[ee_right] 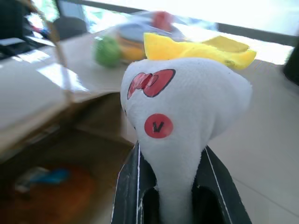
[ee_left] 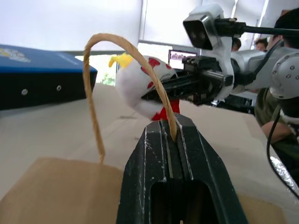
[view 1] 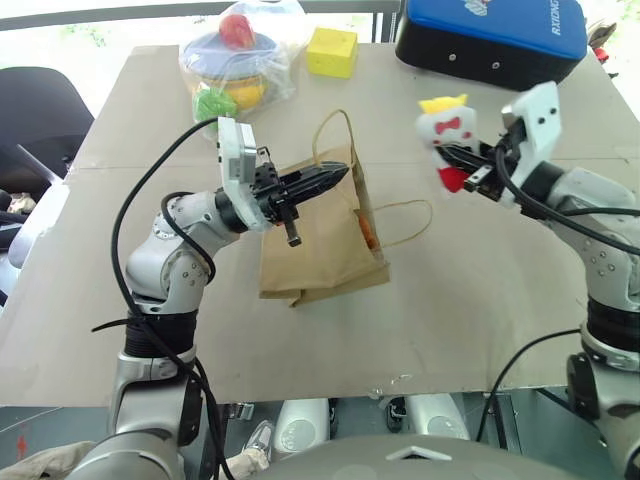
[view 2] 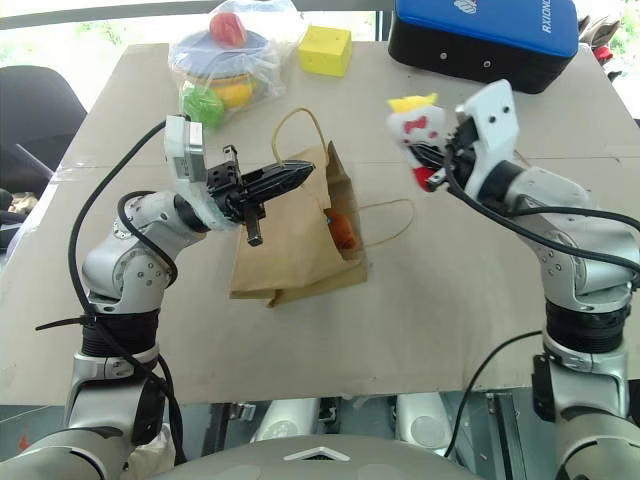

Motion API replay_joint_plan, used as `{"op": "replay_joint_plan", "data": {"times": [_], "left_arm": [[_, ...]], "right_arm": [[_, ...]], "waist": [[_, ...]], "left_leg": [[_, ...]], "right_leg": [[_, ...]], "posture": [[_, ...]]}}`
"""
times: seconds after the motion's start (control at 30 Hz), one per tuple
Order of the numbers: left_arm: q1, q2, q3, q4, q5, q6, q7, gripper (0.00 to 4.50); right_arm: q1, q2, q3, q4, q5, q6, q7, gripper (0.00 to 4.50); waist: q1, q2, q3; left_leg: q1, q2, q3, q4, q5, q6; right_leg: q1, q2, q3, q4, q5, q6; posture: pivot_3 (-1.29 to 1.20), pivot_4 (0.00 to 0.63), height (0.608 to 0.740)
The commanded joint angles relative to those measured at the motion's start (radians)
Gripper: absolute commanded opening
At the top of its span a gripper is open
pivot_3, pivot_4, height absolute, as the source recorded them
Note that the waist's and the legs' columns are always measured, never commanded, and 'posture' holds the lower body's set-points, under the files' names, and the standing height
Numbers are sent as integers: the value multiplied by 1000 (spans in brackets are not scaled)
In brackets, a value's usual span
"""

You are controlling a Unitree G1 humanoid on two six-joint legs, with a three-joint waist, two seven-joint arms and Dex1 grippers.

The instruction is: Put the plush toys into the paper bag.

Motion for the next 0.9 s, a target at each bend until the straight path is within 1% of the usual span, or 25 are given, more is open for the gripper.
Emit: {"op": "replay_joint_plan", "data": {"times": [0.03, 0.1, 0.2, 0.33, 0.4, 0.47, 0.67, 0.77, 0.83, 0.9], "left_arm": [[-35, -13, 29, -19, -30, 2, 28, 0], [-45, -27, 36, -20, -40, 9, 51, 0], [-40, -39, 33, -46, -49, 21, 78, 0], [-7, -54, 21, -99, -50, 36, 112, 0], [10, -61, 17, -123, -52, 42, 126, 0], [26, -66, 17, -141, -52, 46, 142, 0], [79, -81, 15, -184, -45, 39, 177, 0], [105, -88, 15, -198, -42, 30, 186, 0], [128, -85, 13, -200, -37, 22, 179, 0], [147, -79, 15, -196, -36, 19, 167, 0]], "right_arm": [[-14, 15, 137, -10, 28, 54, 35, 24], [-13, 28, 211, 18, 33, 65, 68, 24], [-43, 56, 318, 107, 7, 4, 145, 24], [-91, 46, 458, 196, -81, -155, 285, 24], [-113, 47, 520, 261, -150, -251, 328, 24], [-121, 63, 545, 311, -188, -338, 366, 24], [-121, 121, 577, 459, -320, -574, 393, 24], [-111, 148, 543, 489, -334, -623, 383, 1166], [-96, 146, 527, 478, -349, -650, 372, 2037], [-72, 134, 512, 442, -357, -649, 361, 3058]], "waist": [[3, 0, 0], [6, 0, 0], [3, 0, 0], [-1, 0, 0], [-1, 0, 0], [0, 0, 0], [0, 0, 0], [0, 0, 0], [-1, 0, 0], [1, 0, 0]], "left_leg": [[0, 0, 0, 0, 0, 0], [-1, -1, 0, 0, 0, 0], [-2, -2, 0, 1, 0, 0], [-1, -1, 0, 1, 0, 0], [-1, -1, 0, 1, 0, 0], [-1, -1, 0, 1, 0, 0], [-1, -1, 0, 1, 0, 0], [-1, -1, 0, 1, 0, 0], [-1, -1, 0, 1, 0, 0], [-1, -1, 0, 1, 0, 0]], "right_leg": [[0, 0, 0, 0, 0, 0], [0, -1, 0, 0, 0, 0], [0, -2, 0, -2, 0, 0], [0, -1, 0, -1, 0, 0], [0, -1, 0, -1, 0, 0], [0, -1, 0, -1, 0, 0], [0, -1, 0, -1, 0, 0], [0, -2, -1, -1, 0, 0], [0, -2, -1, -1, 0, 0], [0, -2, -1, -1, 0, 0]], "posture": [[0, 150, 733], [0, 150, 733], [0, 150, 733], [0, 150, 733], [0, 150, 733], [0, 150, 733], [0, 150, 733], [0, 150, 733], [0, 150, 733], [0, 150, 733]]}}
